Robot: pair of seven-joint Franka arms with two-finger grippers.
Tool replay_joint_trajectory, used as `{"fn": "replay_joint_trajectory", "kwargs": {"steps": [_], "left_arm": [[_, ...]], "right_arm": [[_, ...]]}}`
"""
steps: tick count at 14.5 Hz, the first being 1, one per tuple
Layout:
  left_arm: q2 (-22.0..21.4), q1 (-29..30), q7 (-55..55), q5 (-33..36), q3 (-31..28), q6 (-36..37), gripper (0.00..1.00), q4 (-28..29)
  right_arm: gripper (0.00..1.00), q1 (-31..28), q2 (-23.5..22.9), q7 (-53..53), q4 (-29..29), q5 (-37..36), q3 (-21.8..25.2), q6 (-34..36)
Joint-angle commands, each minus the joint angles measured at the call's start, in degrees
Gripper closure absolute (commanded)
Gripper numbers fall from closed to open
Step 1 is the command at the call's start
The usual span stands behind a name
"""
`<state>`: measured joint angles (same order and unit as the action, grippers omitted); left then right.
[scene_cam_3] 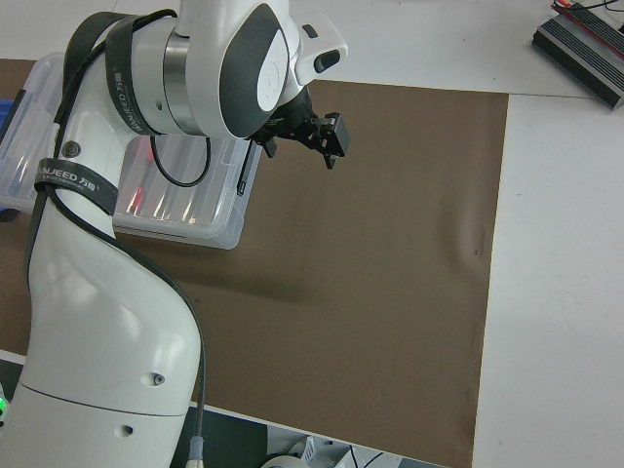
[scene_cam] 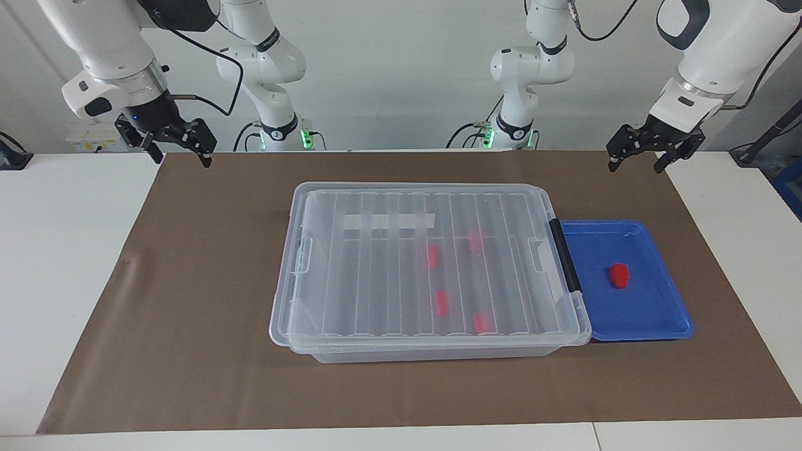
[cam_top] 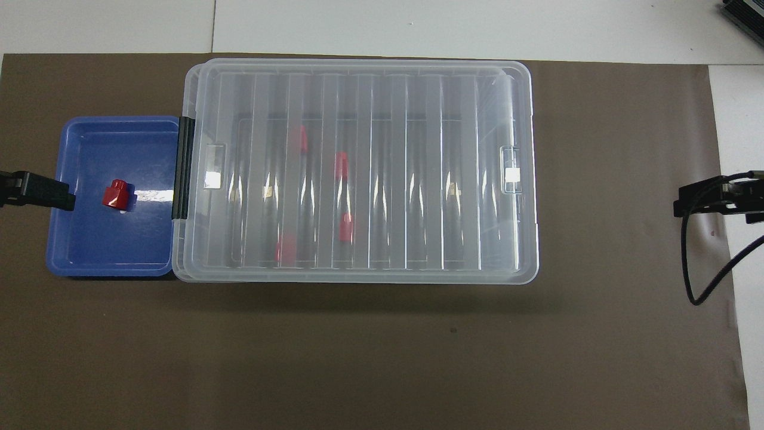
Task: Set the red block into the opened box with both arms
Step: 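Move the right gripper to the edge of the clear lid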
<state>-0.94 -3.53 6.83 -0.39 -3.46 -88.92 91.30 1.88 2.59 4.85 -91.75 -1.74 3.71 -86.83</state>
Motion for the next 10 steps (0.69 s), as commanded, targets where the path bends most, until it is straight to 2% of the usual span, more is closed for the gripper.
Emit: {"fn": "replay_joint_trajectory", "kwargs": {"steps": [1,4,8,10], "left_arm": [[0.50,0.46,-0.41,-0.49,0.30,0.24,0.00,-1.04],[0.24,0.37,-0.33,-0.40,0.30,-1.08,0.00,0.01],[-0.29,0.37,-0.32,-0.40,0.39,-2.67,0.00,1.51],[-0.38,0.11,-0.50,-0.40,0.39,-2.67,0.00,1.77]], "right_arm": [[0.00,-0.30,0.48,-0.63,-0.45,-0.37,-0.28,-0.44],[0.00,-0.22,0.40,-0.89,-1.15,-0.11,-0.37,-4.56],[0.00,3.55,0.66,4.62,-8.26,2.62,-0.37,-18.70],[0.00,6.10,-1.87,5.34,-9.06,2.62,-0.37,-23.98]]}}
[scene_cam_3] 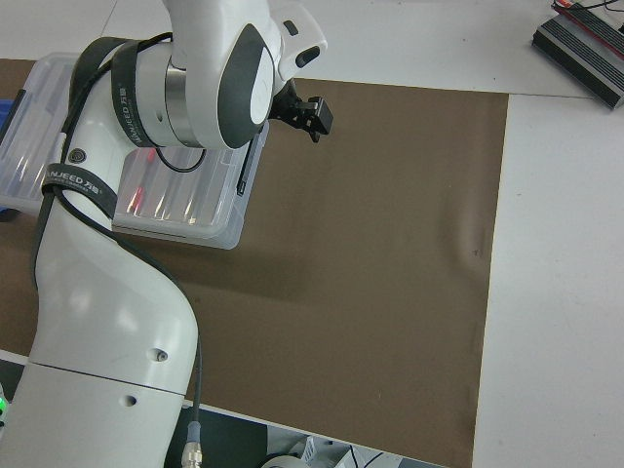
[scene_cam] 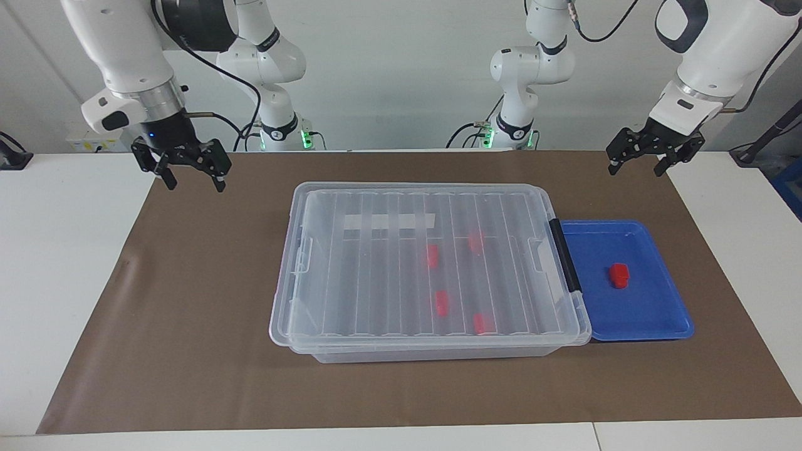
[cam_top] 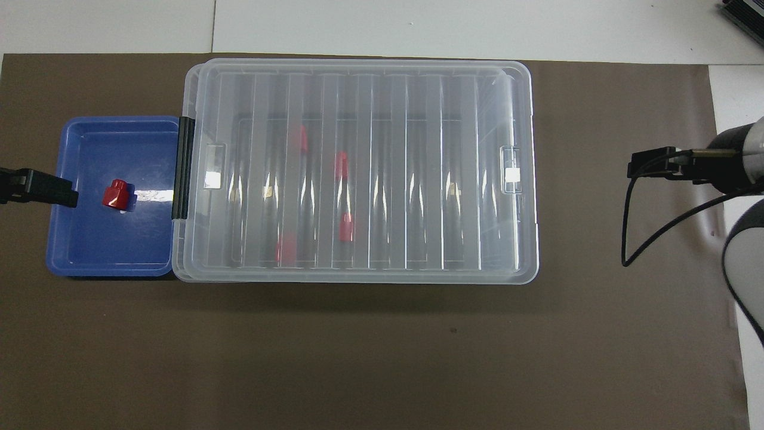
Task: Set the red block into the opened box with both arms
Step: 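Move the right gripper to the edge of the clear lid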
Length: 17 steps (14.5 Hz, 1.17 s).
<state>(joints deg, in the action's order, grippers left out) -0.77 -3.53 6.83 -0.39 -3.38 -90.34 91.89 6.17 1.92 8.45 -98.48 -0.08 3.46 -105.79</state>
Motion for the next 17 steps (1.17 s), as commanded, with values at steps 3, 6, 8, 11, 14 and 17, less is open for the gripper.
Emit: {"fn": "replay_joint_trajectory", "kwargs": {"steps": [3,6,8,11,14,17], "left_arm": [[-0.55,-0.07,-0.50,-0.40,0.30,-1.68,0.00,1.19],[-0.55,-0.07,-0.50,-0.40,0.30,-1.86,0.00,1.28],[-0.55,-0.07,-0.41,-0.40,0.30,-2.21,0.00,1.28],[-0.81,0.19,-0.33,-0.40,0.30,-3.78,0.00,2.41],[-2.74,0.37,-0.33,-0.40,0.22,-9.49,0.00,7.50],[-3.62,0.46,-0.15,-0.40,0.22,-13.19,0.00,10.68]], "right_arm": [[0.00,4.19,-6.56,2.71,-2.41,3.67,-0.12,-12.23],[0.00,5.78,-9.90,3.42,-2.41,6.31,-0.12,-16.28],[0.00,6.48,-11.66,3.51,-2.41,6.32,-0.12,-17.35],[0.00,6.66,-13.25,3.42,-2.50,6.32,-0.12,-18.23],[0.00,6.22,-13.34,3.50,-3.73,6.14,-0.04,-18.93],[0.00,5.78,-13.87,3.51,-4.44,5.36,-0.04,-19.72]]}}
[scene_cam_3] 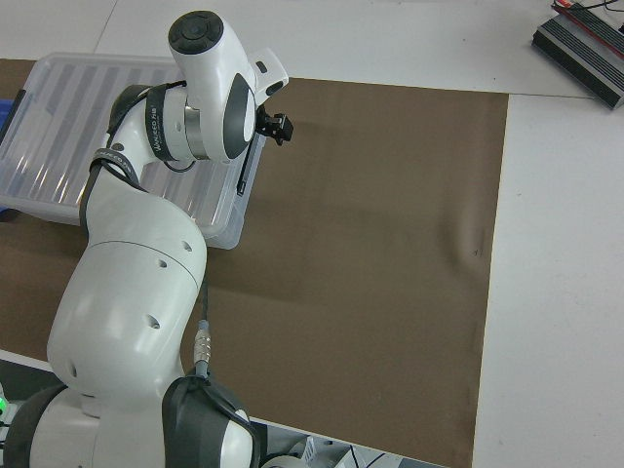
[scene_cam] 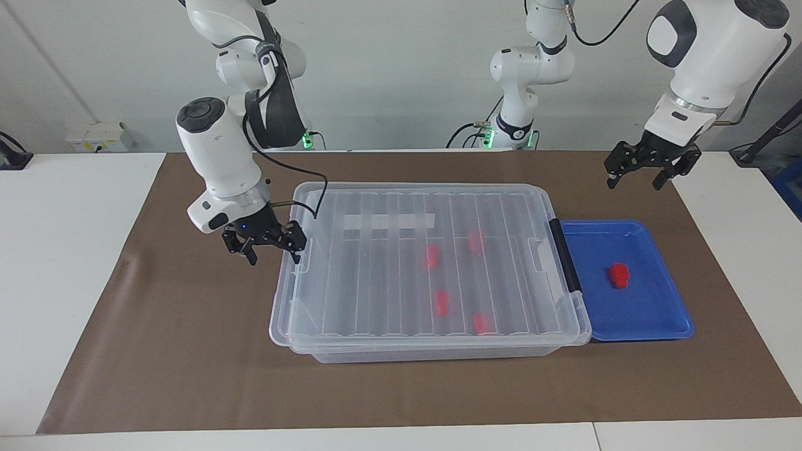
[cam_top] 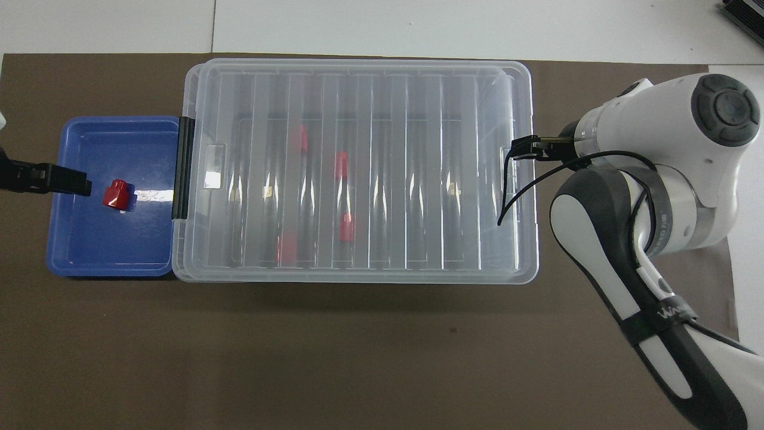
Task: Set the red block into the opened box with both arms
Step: 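Slide the lid toward the right arm while the left gripper grasps the block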
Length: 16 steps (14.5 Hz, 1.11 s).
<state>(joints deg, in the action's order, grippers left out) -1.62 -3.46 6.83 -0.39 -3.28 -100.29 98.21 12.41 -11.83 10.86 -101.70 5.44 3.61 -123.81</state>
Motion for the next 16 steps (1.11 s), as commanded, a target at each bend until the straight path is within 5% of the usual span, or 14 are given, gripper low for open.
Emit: {"fn": "replay_joint_trajectory", "kwargs": {"steps": [1,6,16], "left_arm": [[-2.61,0.74,-0.15,-0.31,0.11,-4.21,0.00,4.80],[-1.03,2.23,0.38,-0.31,0.11,-18.07,0.00,13.57],[7.67,5.66,3.80,-0.31,0.20,-35.14,0.00,18.95]], "right_arm": [[0.00,-0.55,-0.30,1.09,-1.22,-0.34,-0.09,-1.69],[0.00,-2.83,-0.47,0.30,-0.86,-3.58,-0.09,-1.52],[0.00,-6.96,-0.21,-2.86,-0.42,-5.26,0.00,-0.11]]}}
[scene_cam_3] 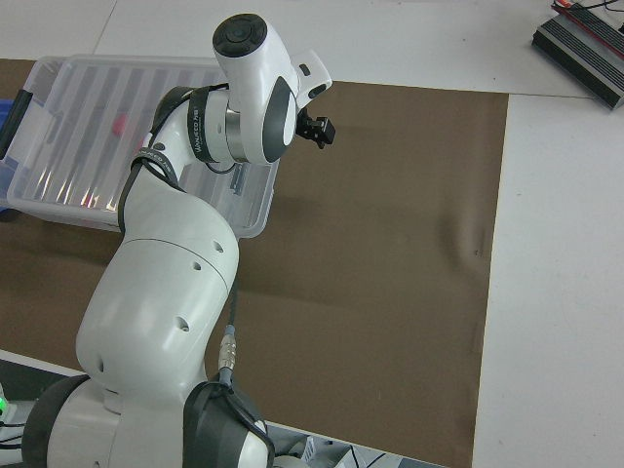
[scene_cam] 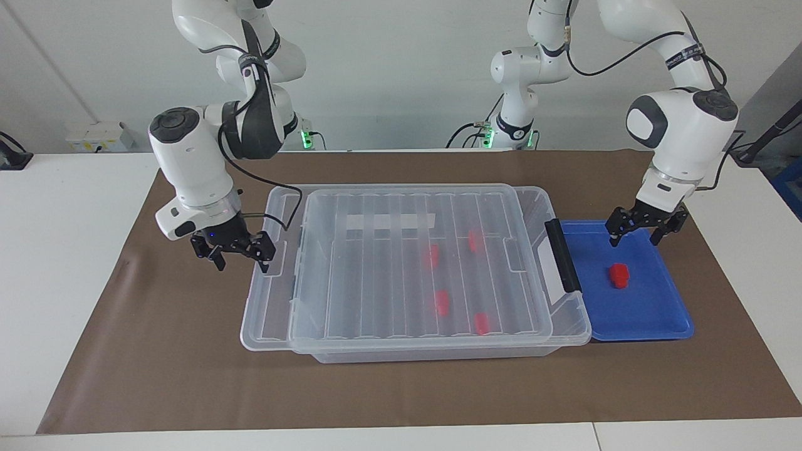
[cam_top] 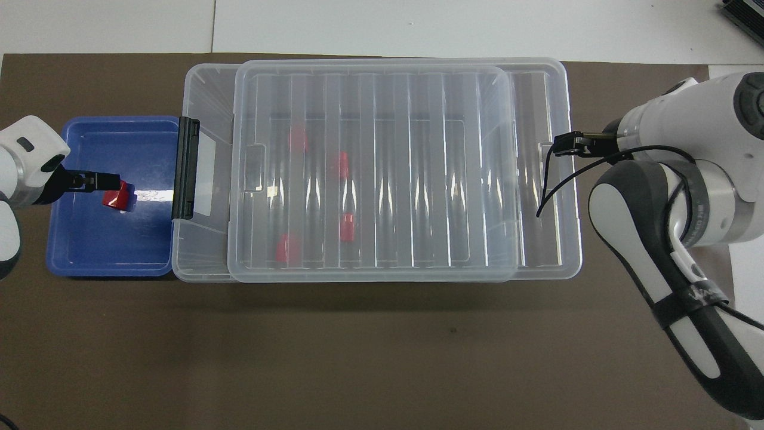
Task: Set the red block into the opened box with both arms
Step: 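Slide the lid toward the right arm while the left gripper grasps the block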
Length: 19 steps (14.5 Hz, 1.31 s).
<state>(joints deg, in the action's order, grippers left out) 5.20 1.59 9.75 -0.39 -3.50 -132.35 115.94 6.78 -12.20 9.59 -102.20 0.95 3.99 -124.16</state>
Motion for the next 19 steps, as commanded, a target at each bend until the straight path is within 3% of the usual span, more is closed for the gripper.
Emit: {"fn": "replay_joint_trajectory", "kwargs": {"steps": [1,7,19], "left_arm": [[2.61,0.61,1.32,-0.31,0.42,-5.00,0.00,1.22],[12.02,1.74,4.40,-0.31,0.33,-17.23,0.00,2.01],[12.38,3.24,10.82,-0.31,0.33,-17.77,0.00,2.63]], "right_arm": [[0.00,-1.77,0.34,-1.94,0.07,-0.78,-0.39,0.75],[0.00,-3.26,0.78,-3.16,0.25,-2.97,-0.13,3.13],[0.00,-5.99,1.83,-4.93,0.34,-5.43,0.05,6.38]]}}
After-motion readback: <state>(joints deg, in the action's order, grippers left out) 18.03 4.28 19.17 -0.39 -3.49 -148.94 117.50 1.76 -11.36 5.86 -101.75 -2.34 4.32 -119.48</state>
